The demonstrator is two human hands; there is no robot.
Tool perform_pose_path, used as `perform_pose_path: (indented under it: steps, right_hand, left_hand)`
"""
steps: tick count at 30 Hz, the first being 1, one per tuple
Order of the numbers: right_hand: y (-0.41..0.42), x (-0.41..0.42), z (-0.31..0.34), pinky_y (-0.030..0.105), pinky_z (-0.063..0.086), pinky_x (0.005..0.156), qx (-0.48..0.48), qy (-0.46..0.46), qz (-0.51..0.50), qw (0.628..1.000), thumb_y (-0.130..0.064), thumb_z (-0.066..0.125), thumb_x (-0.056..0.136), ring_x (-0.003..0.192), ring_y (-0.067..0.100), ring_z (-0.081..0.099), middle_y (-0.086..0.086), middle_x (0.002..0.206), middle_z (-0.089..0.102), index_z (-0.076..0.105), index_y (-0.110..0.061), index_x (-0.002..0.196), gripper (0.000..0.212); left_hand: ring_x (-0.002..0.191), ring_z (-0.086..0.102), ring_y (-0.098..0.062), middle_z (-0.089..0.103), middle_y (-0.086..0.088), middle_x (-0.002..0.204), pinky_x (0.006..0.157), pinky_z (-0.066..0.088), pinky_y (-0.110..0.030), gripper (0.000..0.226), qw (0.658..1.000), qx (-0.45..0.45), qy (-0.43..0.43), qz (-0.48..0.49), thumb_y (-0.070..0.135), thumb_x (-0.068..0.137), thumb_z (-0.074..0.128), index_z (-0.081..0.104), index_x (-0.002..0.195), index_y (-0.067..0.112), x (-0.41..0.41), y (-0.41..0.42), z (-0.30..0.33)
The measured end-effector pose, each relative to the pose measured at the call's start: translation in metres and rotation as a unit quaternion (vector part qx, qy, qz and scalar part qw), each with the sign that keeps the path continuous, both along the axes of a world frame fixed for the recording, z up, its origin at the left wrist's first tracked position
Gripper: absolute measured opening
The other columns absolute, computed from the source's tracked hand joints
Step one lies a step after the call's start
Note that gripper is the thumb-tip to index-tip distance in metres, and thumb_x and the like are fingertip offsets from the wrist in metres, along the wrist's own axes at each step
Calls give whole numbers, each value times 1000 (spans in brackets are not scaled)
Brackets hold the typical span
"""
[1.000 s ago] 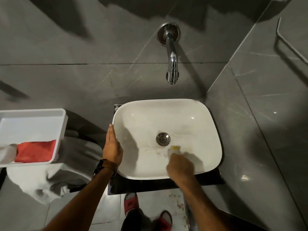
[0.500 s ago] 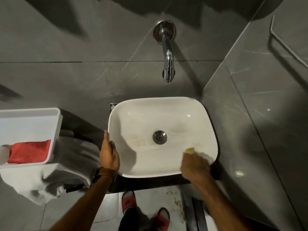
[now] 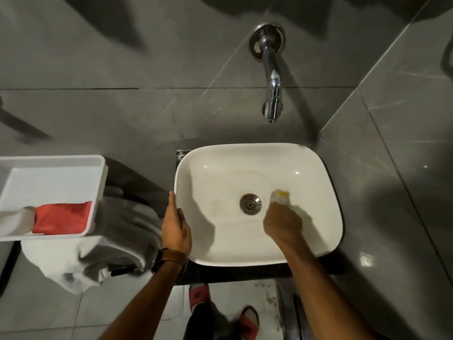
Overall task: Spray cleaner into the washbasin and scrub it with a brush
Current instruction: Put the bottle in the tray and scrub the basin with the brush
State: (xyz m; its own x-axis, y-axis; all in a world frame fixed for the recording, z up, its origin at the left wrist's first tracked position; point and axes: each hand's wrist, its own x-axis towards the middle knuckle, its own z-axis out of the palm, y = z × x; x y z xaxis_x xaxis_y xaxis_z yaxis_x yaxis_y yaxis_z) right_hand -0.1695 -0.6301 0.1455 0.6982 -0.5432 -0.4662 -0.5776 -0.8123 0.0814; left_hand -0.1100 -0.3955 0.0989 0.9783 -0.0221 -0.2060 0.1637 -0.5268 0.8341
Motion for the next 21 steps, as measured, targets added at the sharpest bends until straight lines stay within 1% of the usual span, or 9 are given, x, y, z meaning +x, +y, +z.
perform_pose_path:
  steps: [2, 4, 7, 9, 11, 13, 16, 18, 21]
  right_hand:
    - [20, -21, -3, 37, 53, 89, 98, 38, 23, 994, -14, 46, 95, 115, 29, 64, 10, 125, 66, 61, -14, 121, 30]
    - [73, -20, 5, 36, 52, 84, 184, 36, 70, 980, -18, 48, 94, 110, 31, 67, 11, 120, 69, 62, -14, 117, 28]
    - [126, 30, 3, 43, 55, 84, 289, -54, 92, 951, -20, 51, 95, 106, 39, 68, 17, 114, 71, 61, -11, 119, 27]
    - [118, 77, -4, 46, 53, 91, 272, -108, 61, 954, -16, 50, 97, 114, 39, 65, 16, 125, 67, 57, -18, 135, 39]
    - [90, 103, -17, 46, 49, 97, 248, -133, 1, 960, -13, 47, 98, 121, 37, 61, 14, 137, 62, 41, -28, 152, 56]
    - [54, 100, -33, 45, 49, 98, 215, -165, -94, 958, -12, 47, 98, 122, 37, 60, 13, 139, 60, 33, -29, 156, 62]
    - [-7, 61, -47, 41, 50, 91, 121, -261, -269, 919, -9, 53, 93, 114, 38, 63, 19, 131, 64, 38, -15, 153, 61]
    - [-37, 37, -52, 44, 51, 88, 71, -307, -336, 888, -4, 52, 92, 110, 41, 64, 19, 129, 65, 40, -17, 153, 64]
    - [-28, 48, -60, 45, 50, 91, 150, -341, -361, 855, 0, 48, 94, 112, 42, 62, 23, 131, 62, 37, -18, 155, 65]
  left_hand:
    - [119, 57, -24, 49, -1, 144, 105, 48, -51, 57, 1000, 1, -5, 2, 26, 105, 35, 12, 157, 31, 0, 0, 3]
    - [124, 56, -28, 48, -8, 148, 106, 47, -52, 57, 1000, 10, -8, 2, 24, 105, 35, 13, 158, 27, 0, -1, 4]
    - [122, 58, -30, 51, -15, 144, 104, 49, -52, 58, 1000, 24, -12, 0, 17, 105, 37, 14, 158, 25, 0, -3, 4]
    - [120, 59, -30, 52, -14, 143, 101, 50, -52, 56, 1000, 24, -11, 2, 19, 105, 35, 14, 157, 26, -1, -3, 5]
    - [117, 60, -29, 52, -12, 142, 100, 51, -52, 57, 1000, 23, -4, 1, 23, 105, 36, 13, 157, 29, -1, -3, 4]
    - [118, 58, -29, 51, -12, 143, 103, 49, -52, 58, 1000, 25, -2, 0, 24, 105, 36, 12, 157, 30, -1, -2, 2]
    - [118, 56, -27, 49, -11, 145, 104, 48, -51, 57, 1000, 17, 3, 1, 26, 105, 34, 13, 157, 31, 0, -2, -1]
    - [112, 56, -23, 49, -10, 143, 102, 49, -50, 57, 1000, 7, 4, -2, 29, 105, 34, 12, 157, 33, 0, -1, -2]
    - [112, 55, -22, 50, -9, 142, 102, 50, -51, 56, 1000, 3, 6, 3, 29, 105, 34, 13, 157, 33, 1, 0, -4]
